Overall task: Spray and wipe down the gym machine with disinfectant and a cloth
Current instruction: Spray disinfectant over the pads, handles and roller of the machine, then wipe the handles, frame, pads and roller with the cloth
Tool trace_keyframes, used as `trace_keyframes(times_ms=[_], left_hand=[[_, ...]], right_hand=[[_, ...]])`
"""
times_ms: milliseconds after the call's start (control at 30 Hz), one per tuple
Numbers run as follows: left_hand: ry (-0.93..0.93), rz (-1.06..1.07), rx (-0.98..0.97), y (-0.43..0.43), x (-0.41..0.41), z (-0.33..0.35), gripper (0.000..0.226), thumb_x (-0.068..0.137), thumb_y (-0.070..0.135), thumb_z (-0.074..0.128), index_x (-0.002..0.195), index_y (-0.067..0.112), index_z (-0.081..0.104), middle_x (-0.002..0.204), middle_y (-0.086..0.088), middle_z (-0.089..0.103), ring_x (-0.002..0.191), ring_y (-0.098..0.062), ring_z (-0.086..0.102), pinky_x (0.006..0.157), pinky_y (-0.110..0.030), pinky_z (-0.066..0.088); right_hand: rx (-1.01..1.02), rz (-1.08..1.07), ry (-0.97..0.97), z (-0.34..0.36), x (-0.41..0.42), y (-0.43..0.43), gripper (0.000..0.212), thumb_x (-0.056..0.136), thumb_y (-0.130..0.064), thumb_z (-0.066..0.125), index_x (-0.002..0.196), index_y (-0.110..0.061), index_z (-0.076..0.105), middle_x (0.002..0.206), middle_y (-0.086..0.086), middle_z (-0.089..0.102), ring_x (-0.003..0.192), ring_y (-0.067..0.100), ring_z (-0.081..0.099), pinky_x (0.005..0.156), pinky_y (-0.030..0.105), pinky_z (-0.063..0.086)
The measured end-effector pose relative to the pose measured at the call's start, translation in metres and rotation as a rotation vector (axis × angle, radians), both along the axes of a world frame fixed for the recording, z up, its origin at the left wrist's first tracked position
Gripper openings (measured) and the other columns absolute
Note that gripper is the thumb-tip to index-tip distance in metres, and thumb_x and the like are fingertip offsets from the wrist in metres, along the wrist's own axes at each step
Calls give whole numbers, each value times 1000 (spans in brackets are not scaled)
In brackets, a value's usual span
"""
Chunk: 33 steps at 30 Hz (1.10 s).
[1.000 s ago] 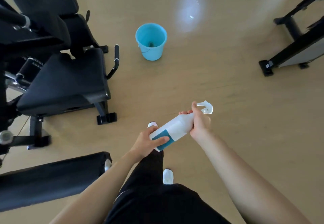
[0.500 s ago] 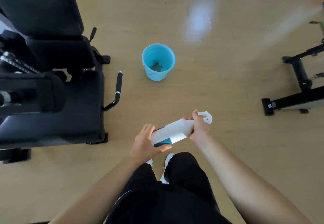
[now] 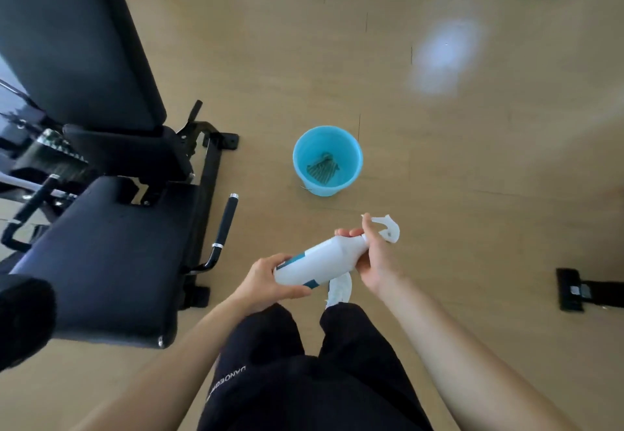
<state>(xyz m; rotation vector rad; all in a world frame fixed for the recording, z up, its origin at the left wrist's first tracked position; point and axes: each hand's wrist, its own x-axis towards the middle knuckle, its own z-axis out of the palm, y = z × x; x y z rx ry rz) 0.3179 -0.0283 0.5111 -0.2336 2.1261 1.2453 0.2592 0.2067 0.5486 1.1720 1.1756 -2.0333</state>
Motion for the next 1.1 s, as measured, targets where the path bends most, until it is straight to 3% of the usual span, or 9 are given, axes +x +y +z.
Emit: trace_keyframes(times_ms=[233, 400, 533, 667, 733, 833, 933, 1033, 1100], left_hand=[[55, 142, -135, 13, -66, -27, 89, 59, 56, 92, 139, 28, 62, 114, 16, 66, 101, -4, 63, 89, -21, 54], [57, 260, -174, 4, -115, -74, 93, 58, 71, 82, 135, 22, 64, 106, 17, 67, 96, -5, 64, 86, -16, 51], [-28, 341, -173, -15, -168, -121, 82, 64, 49, 94, 136, 24, 62, 109, 15, 64, 98, -8, 61, 79, -9, 40], [-159, 362, -143, -42, -217, -180, 76, 68, 41, 90, 137, 26, 60, 126, 7, 67, 115, -15, 62, 94, -31, 50], [-178, 451, -81, -54, -239, -204, 81, 73, 46, 84, 146, 29, 55, 140, 15, 60, 129, -8, 55, 105, -28, 44], [-110, 633, 19, -66, -279, -231, 65, 89, 27, 79, 149, 28, 54, 144, 15, 57, 130, -4, 54, 108, -21, 43], [-22, 606, 77, -74, -318, -254, 57, 91, 26, 79, 143, 32, 59, 136, 12, 64, 125, -5, 59, 105, -21, 48], [-47, 419, 14, -77, -342, -281, 37, 88, 30, 83, 123, 32, 73, 111, 18, 71, 104, -6, 67, 94, -27, 56], [-55, 293, -62, -80, -349, -302, 24, 86, 33, 84, 110, 32, 79, 96, 19, 71, 91, -4, 66, 86, -27, 55]], right_hand=[[179, 57, -165, -43, -113, -26, 50, 97, -57, 61, 72, -16, 48, 86, 6, 78, 78, 22, 69, 83, 40, 57], [336, 153, -187, -103, -194, -72, 46, 94, -55, 66, 78, -14, 53, 81, 8, 77, 75, 26, 69, 91, 50, 60], [329, 281, -140, -160, -251, -97, 40, 93, -51, 70, 85, -14, 57, 79, 7, 78, 80, 23, 72, 87, 46, 59], [249, 423, -47, -217, -284, -118, 38, 95, -50, 68, 81, -17, 57, 87, 4, 77, 94, 17, 72, 96, 43, 53], [291, 546, 0, -247, -297, -129, 34, 94, -50, 69, 86, -18, 61, 86, 0, 78, 95, 12, 71, 99, 39, 50], [362, 816, 119, -291, -312, -144, 28, 93, -48, 72, 81, -23, 70, 79, -11, 77, 105, 14, 69, 100, 33, 48], [340, 1081, 183, -334, -323, -150, 24, 93, -32, 74, 76, -16, 72, 65, -19, 67, 87, 3, 62, 83, 26, 47], [378, 1267, 308, -377, -328, -156, 26, 92, -22, 74, 84, 1, 66, 69, -1, 59, 63, 8, 50, 65, 28, 43], [375, 1347, 379, -402, -329, -160, 11, 90, -18, 74, 84, -10, 69, 74, -2, 69, 64, 9, 60, 64, 28, 49]])
